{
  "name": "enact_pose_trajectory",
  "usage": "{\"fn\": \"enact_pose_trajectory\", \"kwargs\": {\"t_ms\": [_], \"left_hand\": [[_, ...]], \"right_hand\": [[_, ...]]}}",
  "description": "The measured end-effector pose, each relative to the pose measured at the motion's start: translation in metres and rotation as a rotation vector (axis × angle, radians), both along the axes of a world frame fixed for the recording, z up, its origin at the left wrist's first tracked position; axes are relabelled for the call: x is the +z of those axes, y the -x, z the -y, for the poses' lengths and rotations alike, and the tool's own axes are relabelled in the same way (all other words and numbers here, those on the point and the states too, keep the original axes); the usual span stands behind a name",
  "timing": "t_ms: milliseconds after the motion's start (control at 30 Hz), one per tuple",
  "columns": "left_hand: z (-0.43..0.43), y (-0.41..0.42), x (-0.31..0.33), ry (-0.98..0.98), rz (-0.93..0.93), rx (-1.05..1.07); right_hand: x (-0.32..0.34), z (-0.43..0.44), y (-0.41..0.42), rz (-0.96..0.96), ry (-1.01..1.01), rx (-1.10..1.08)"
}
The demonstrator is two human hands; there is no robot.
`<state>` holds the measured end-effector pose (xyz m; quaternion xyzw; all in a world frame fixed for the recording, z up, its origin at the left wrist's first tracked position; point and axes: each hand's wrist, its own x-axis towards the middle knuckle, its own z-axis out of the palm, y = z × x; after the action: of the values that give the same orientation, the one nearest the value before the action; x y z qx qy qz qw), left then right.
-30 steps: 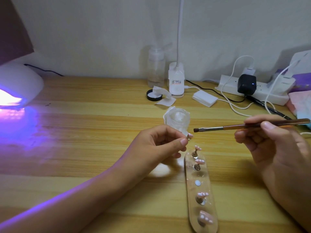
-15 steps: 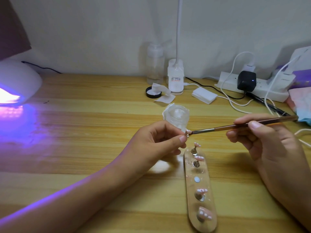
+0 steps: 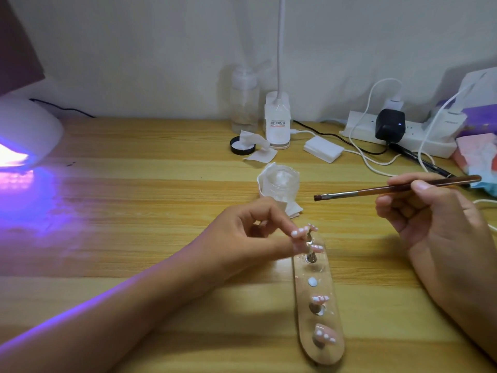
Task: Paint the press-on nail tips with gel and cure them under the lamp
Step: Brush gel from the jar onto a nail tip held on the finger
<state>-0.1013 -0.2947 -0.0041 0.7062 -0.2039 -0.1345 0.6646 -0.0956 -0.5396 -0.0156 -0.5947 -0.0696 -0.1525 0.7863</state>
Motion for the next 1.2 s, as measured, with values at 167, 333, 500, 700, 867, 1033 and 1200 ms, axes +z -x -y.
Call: {"fn": "enact_pose_trajectory", "kwargs": {"t_ms": [167,333,500,700,867,1033,1200], "left_hand": [[0.004,0.004,-0.005,-0.259,0.182,-0.043],[0.006,0.004,-0.009,-0.324,0.253,-0.039],[-0.002,0.003,-0.008,-0.390,0.360,-0.099],[-0.005,0.010,-0.008,-0.487,0.706,-0.226],[-0.002,0.011,-0.010,-0.511,1.000,-0.192],[0.000,0.015,-0.006,-0.445,1.227,-0.040],[0.000,0.007,-0.004,0.030,0.476,0.300]], "right_hand": [[0.000,-0.001,0.001,0.002,0.000,0.005],[0.001,-0.002,0.001,0.004,-0.002,0.007],[0.001,-0.001,0.002,0.006,0.008,0.007],[0.001,0.002,0.003,0.003,0.018,0.004],[0.002,0.000,0.005,0.017,0.057,-0.008],[0.002,-0.002,0.006,0.071,0.142,-0.043],[0.007,-0.003,0.007,0.237,0.263,-0.076]]}}
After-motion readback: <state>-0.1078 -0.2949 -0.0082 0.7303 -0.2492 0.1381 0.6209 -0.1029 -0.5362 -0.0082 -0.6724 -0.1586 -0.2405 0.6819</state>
